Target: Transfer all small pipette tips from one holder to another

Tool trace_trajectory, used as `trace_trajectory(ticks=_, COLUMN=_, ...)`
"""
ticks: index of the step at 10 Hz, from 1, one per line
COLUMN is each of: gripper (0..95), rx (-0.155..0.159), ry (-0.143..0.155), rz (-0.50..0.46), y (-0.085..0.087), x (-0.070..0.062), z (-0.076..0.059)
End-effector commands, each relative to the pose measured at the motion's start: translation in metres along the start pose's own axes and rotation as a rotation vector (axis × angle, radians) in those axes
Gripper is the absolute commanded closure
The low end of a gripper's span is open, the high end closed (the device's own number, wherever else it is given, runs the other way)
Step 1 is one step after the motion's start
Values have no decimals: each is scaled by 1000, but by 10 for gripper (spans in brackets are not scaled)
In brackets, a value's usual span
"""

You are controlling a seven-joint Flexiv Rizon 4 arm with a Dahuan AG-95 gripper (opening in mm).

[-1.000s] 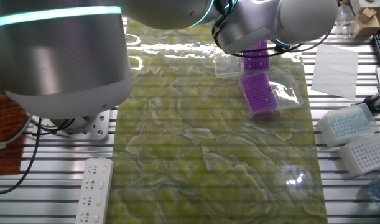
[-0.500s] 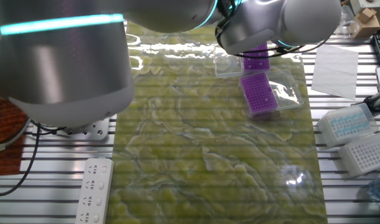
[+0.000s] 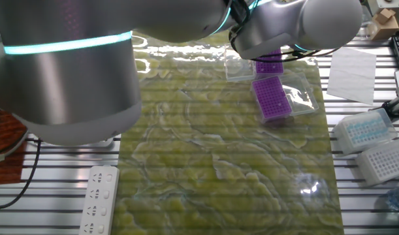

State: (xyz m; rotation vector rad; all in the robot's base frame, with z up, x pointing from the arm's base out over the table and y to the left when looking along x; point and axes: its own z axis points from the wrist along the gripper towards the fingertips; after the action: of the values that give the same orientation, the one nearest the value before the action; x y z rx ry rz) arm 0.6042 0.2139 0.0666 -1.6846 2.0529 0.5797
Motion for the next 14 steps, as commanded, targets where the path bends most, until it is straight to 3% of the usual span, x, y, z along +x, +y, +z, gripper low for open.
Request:
trace_trajectory(ticks=1, gripper=950, rx=-15, ry=-13, rz=-4, y=0, x=-1, z=-1)
trace_trajectory(ticks=7, gripper=950, rx=-26, ry=-16, rz=-9, y=0, x=-1, z=-1)
trace_trajectory(ticks=11, gripper=950, rx=-36, ry=-46, rz=-16, y=0, x=-1, z=-1)
trace_trajectory(ticks=14, gripper=950, rx=-38, ry=-48, rz=-21, y=0, x=-2, z=-1)
